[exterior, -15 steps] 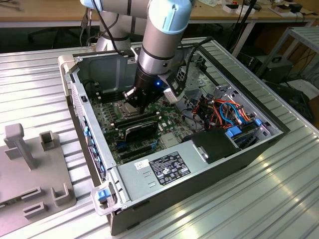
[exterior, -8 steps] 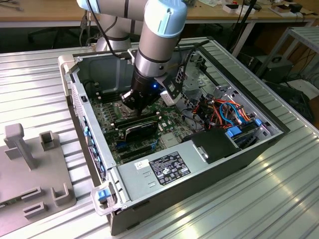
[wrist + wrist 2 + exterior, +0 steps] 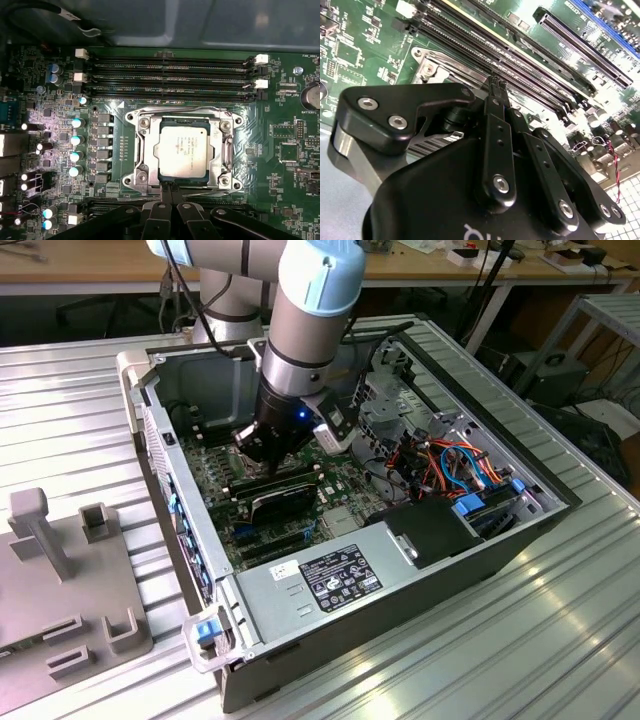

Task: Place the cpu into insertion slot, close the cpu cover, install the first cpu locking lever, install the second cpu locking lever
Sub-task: 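Install the second cpu locking lever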

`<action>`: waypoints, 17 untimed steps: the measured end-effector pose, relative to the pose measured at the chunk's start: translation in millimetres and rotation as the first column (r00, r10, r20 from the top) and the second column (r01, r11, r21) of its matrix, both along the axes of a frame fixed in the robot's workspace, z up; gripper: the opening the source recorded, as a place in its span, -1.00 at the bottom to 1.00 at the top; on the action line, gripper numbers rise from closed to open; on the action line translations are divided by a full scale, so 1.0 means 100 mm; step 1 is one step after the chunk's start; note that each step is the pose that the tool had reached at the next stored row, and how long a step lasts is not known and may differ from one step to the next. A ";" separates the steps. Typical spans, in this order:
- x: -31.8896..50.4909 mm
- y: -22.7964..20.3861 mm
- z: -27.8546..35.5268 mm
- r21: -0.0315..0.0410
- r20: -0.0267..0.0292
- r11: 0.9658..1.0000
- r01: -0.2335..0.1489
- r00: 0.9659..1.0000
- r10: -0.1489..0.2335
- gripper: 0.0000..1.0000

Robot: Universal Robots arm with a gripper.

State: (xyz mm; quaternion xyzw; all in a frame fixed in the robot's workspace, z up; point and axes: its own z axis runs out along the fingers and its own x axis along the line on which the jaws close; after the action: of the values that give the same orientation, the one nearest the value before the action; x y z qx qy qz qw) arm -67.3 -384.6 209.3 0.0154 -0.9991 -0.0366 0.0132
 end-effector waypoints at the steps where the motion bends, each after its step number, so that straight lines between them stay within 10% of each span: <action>1: -0.015 0.000 0.000 0.000 0.000 1.000 0.000 1.000 0.000 -0.79; 17: -0.230 0.013 0.000 0.007 0.000 1.000 -0.004 1.000 0.004 -0.79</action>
State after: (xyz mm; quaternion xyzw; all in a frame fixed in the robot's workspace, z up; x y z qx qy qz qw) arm -90.4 -383.3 209.3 0.0173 -0.9990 -0.0399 0.0131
